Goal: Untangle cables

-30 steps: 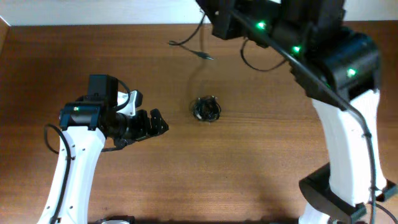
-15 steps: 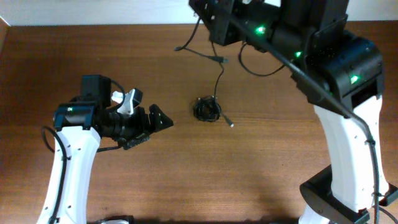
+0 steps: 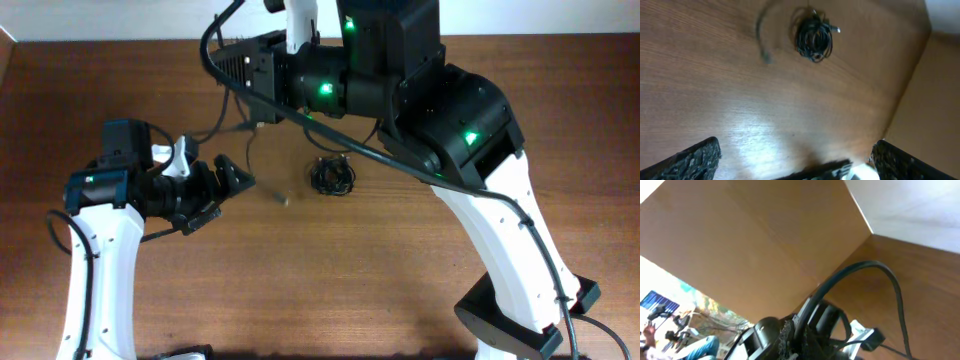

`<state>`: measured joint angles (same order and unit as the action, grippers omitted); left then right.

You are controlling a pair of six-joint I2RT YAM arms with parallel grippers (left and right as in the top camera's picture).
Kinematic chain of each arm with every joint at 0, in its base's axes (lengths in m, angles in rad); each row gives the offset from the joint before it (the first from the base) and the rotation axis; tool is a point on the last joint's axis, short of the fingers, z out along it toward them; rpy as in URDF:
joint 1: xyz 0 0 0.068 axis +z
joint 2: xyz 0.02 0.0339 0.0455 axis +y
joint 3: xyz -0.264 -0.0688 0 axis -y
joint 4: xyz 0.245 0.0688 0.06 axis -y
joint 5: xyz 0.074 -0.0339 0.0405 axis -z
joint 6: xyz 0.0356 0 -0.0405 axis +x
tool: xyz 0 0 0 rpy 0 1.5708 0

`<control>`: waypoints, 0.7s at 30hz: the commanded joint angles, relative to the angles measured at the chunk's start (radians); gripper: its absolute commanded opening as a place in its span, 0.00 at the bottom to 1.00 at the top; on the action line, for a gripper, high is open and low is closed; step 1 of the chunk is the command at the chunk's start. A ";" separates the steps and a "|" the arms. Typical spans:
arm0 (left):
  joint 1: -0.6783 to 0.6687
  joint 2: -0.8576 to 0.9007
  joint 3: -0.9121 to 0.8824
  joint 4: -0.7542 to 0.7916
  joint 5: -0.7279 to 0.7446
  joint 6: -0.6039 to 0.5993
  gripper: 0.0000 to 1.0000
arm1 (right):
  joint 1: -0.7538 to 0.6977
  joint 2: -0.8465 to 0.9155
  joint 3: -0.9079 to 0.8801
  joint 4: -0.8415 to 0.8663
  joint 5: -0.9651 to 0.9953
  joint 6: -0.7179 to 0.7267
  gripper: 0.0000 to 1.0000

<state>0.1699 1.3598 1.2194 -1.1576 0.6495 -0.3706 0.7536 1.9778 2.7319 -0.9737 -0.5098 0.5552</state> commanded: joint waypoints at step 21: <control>0.359 0.000 0.010 0.161 0.780 -0.266 0.99 | 0.143 0.008 0.007 -0.498 -0.201 -0.742 0.04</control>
<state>0.5297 1.3598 1.2198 -1.0004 1.2736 -0.6300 0.8970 1.9820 2.7319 -1.4471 -0.8246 -0.1310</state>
